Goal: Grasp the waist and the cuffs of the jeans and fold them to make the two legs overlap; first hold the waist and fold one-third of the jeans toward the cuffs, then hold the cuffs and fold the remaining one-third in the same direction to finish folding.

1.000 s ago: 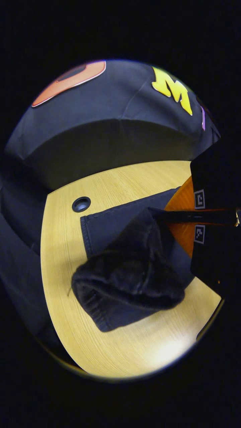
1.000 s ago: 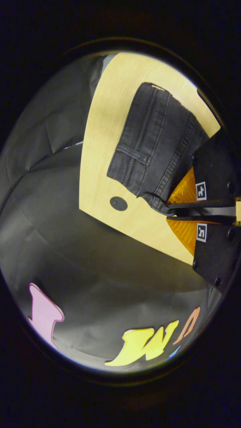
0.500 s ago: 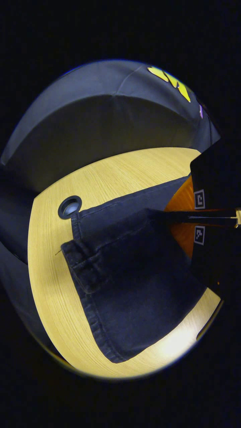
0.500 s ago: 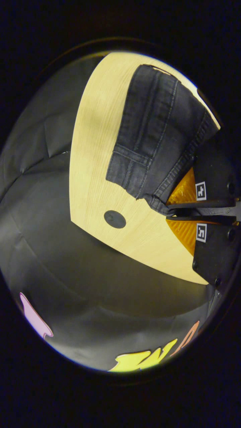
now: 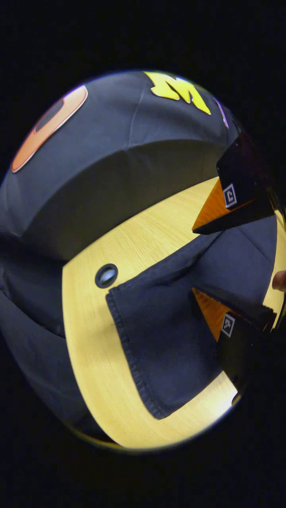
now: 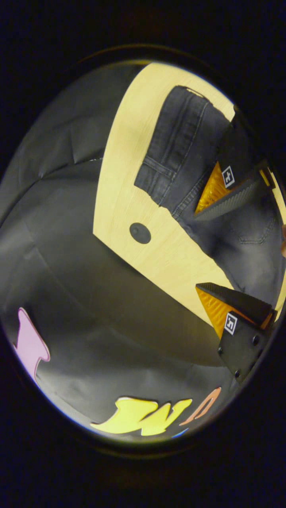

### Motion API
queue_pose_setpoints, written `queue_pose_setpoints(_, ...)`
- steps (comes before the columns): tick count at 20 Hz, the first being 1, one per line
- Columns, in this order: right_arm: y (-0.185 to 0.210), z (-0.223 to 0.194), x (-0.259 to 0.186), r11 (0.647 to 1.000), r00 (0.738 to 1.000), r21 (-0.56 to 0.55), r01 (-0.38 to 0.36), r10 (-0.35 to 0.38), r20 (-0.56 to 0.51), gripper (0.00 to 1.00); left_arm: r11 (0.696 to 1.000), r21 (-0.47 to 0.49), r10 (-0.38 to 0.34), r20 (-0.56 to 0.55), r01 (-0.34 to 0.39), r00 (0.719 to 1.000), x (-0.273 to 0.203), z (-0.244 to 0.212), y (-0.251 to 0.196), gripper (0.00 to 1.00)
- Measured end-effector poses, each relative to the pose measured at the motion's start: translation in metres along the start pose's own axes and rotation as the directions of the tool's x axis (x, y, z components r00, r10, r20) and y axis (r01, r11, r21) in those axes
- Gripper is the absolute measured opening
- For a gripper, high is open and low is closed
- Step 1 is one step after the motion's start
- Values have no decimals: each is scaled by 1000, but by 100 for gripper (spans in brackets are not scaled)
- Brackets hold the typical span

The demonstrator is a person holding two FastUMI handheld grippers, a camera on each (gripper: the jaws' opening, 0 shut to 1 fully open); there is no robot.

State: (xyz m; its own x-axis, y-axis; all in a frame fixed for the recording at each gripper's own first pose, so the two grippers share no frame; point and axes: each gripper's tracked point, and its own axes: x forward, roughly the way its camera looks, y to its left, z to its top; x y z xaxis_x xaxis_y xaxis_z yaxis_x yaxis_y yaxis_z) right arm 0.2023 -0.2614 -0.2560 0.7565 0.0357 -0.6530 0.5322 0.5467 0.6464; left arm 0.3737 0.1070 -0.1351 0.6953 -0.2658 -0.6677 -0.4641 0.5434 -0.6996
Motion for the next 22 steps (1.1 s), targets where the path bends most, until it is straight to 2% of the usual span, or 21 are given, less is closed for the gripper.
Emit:
queue_pose_setpoints(1, -2, 4, -10, 1000, 1000, -28, 7, -6, 25, 98, 999, 32, -12, 42, 10, 999, -12, 14, -15, 84)
queue_pose_setpoints(2, -6, 7, -20, 998, 999, -59, 15, -12, 52, 98, 997, 69, -43, 84, 37, 996, -68, -8, 24, 86)
queue_pose_setpoints(3, -10, 12, -31, 996, 996, -91, 23, -16, 83, 98, 991, 118, -72, 119, 58, 990, -10, -6, 3, 86)
queue_pose_setpoints(4, -12, 20, -42, 992, 993, -123, 33, -18, 120, 98, 981, 179, -99, 158, 70, 983, -41, 25, -24, 86)
queue_pose_setpoints(5, -15, 29, -54, 987, 986, -155, 45, -19, 163, 100, 965, 251, -127, 198, 75, 972, -67, 31, -47, 87)
queue_pose_setpoints(7, -20, 43, -79, 972, 966, -217, 86, -29, 255, 98, 916, 394, -191, 278, 69, 941, -104, 38, -72, 88)
queue_pose_setpoints(9, -35, 54, -93, 951, 946, -269, 151, -59, 320, 98, 860, 508, -262, 352, 51, 899, -147, 38, -98, 89)
queue_pose_setpoints(11, -60, 53, -94, 934, 941, -289, 209, -111, 321, 98, 805, 591, -359, 405, 58, 841, -189, 30, -123, 89)
queue_pose_setpoints(12, -74, 47, -88, 930, 942, -288, 230, -139, 304, 98, 774, 632, -408, 440, 46, 800, -215, 27, -134, 89)
queue_pose_setpoints(14, -109, 40, -76, 919, 939, -267, 290, -220, 263, 98, 703, 710, -487, 526, -45, 697, -260, 27, -150, 89)
queue_pose_setpoints(15, -123, 36, -72, 918, 935, -245, 312, -251, 252, 92, 673, 734, -518, 556, -92, 650, -279, 20, -154, 90)
queue_pose_setpoints(16, -136, 31, -68, 916, 929, -222, 333, -278, 245, 98, 651, 747, -531, 574, -132, 624, -292, 13, -158, 92)
queue_pose_setpoints(17, -142, 29, -64, 920, 928, -202, 336, -286, 240, 92, 626, 762, -539, 575, -164, 615, -295, 6, -162, 92)
queue_pose_setpoints(18, -147, 28, -61, 923, 927, -184, 337, -291, 237, 92, 604, 775, -542, 570, -184, 618, -295, -1, -165, 80)
queue_pose_setpoints(19, -151, 30, -59, 921, 923, -183, 343, -294, 250, 92, 585, 787, -541, 558, -196, 629, -294, -7, -166, 92)
queue_pose_setpoints(20, -154, 28, -61, 913, 918, -193, 359, -309, 248, 96, 575, 793, -537, 551, -202, 639, -295, -15, -167, 92)
queue_pose_setpoints(21, -153, 27, -62, 908, 918, -204, 365, -314, 243, 92, 582, 789, -531, 553, -199, 642, -301, -22, -164, 92)
queue_pose_setpoints(22, -147, 27, -62, 907, 916, -205, 367, -314, 249, 96, 588, 786, -529, 552, -190, 644, -308, -30, -159, 93)
